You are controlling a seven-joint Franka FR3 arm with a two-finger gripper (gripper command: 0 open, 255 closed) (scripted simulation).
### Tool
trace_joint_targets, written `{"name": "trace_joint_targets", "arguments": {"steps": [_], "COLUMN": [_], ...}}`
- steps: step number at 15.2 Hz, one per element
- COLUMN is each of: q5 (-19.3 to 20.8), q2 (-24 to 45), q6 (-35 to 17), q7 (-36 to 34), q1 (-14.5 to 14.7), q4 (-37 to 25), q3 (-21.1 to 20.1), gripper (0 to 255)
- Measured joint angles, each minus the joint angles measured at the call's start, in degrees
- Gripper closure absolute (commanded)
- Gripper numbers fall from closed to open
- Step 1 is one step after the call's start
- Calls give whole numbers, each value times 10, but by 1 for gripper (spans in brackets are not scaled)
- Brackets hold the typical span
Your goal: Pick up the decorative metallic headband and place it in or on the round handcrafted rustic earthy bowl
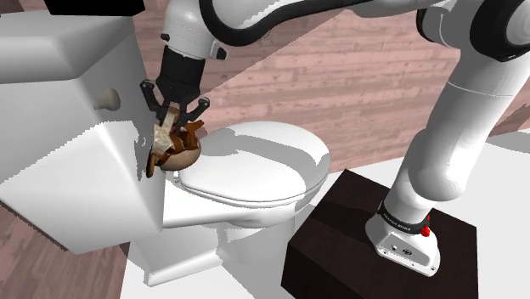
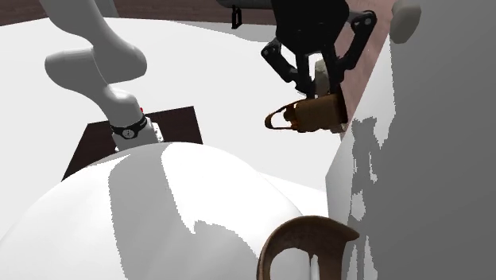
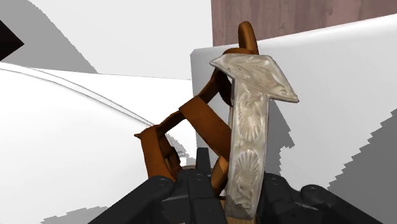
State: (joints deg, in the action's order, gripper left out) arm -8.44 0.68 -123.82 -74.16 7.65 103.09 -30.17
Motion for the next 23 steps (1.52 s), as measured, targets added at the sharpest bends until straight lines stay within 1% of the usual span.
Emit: {"name": "trace_joint_targets", "arguments": {"steps": [3,7,8,10,12,13,14,15,16,17,18,19,21,22,23], "q5": [21,50,58,75,89,101,105,118,123,122,124,124,119,117,111], "q2": [49,122,143,189,226,251,269,319,337,340,351,345,328,324,306], "q6": [24,49,69,118,190,218,254,307,345,325,317,308,277,251,214], "q7": [11,23,27,34,40,37,44,51,47,49,57,55,59,63,63], "q1": [-7,-9,-9,-5,4,13,14,30,34,29,27,24,13,6,-3], "q4": [-63,-147,-175,-244,-310,-354,-384,-469,-490,-475,-491,-477,-442,-423,-383], "q3": [8,20,22,30,33,37,40,46,49,50,50,50,46,45,43], "gripper": [255,255,255,255,255,255,255,255,255,255,255,255,255,255,255]}}
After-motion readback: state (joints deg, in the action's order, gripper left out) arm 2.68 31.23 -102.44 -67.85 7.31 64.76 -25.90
